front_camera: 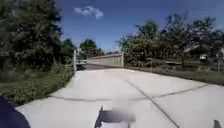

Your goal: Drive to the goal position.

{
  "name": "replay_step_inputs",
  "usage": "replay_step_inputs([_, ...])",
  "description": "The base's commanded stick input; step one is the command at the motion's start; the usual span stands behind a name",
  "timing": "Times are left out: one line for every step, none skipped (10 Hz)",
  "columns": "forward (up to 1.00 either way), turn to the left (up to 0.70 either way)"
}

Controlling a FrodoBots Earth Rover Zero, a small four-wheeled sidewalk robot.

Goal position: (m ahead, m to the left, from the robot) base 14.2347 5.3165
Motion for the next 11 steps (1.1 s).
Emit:
replay_step_inputs([0.70, 0.00])
replay_step_inputs([0.70, 0.00])
replay_step_inputs([0.70, 0.00])
replay_step_inputs([0.70, 0.00])
replay_step_inputs([0.70, 0.00])
replay_step_inputs([0.70, 0.00])
replay_step_inputs([0.70, 0.00])
replay_step_inputs([0.70, 0.00])
replay_step_inputs([0.70, 0.00])
replay_step_inputs([0.70, 0.00])
replay_step_inputs([0.70, 0.00])
